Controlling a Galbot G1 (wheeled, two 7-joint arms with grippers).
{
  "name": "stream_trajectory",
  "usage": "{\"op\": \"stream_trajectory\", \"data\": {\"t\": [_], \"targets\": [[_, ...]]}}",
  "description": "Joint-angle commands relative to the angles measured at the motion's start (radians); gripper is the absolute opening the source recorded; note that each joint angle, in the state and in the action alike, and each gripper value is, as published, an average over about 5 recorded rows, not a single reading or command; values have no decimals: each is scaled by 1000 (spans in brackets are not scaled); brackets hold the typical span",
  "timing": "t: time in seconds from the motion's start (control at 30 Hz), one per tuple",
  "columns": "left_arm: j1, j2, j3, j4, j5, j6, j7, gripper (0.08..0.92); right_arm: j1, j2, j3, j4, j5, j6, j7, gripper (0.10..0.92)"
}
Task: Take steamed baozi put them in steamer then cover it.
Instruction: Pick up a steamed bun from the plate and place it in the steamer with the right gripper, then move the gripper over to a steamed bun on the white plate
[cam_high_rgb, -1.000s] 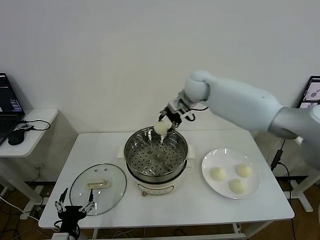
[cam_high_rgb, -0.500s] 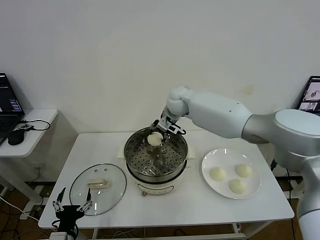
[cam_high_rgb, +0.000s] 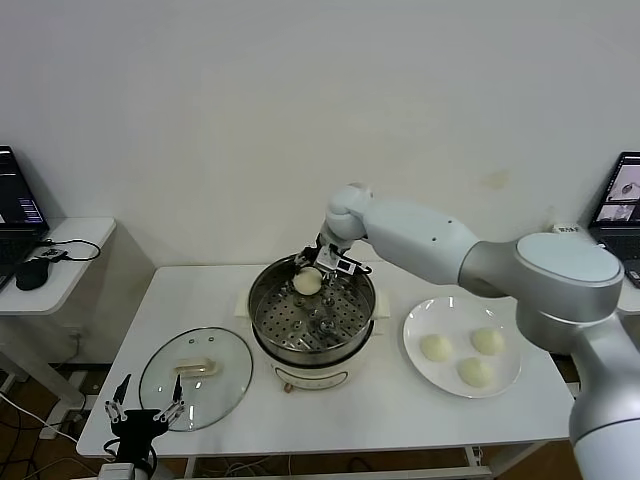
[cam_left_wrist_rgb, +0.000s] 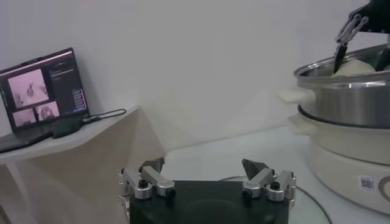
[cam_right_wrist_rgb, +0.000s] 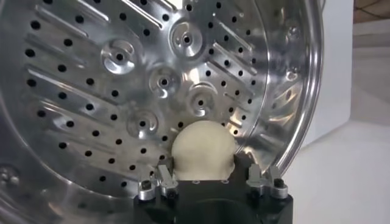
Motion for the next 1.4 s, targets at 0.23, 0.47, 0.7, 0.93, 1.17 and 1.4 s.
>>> {"op": "stream_trajectory", "data": {"t": [0.23, 0.47, 0.7, 0.93, 1.17, 1.4], "targets": [[3, -2, 0, -8, 1, 2, 0, 823, 24, -11, -14, 27, 73, -4, -2, 803], [8, 1, -4, -24, 0, 5, 2, 823, 207, -149, -80, 262, 375, -323, -140, 822], [10, 14, -12, -39, -6, 17, 6, 823, 336, -388, -101, 526, 542, -661, -194, 823], [14, 26, -17, -54, -11, 25, 7, 823, 365, -666, -105, 730, 610, -858, -159, 823], [15, 33, -5, -58, -7, 26, 7, 823, 270, -949, -99, 854, 521, -858, -161, 823], [14, 39, -2, -59, -4, 30, 9, 823, -5, -1056, 33, 844, 381, -798, -177, 823]]}}
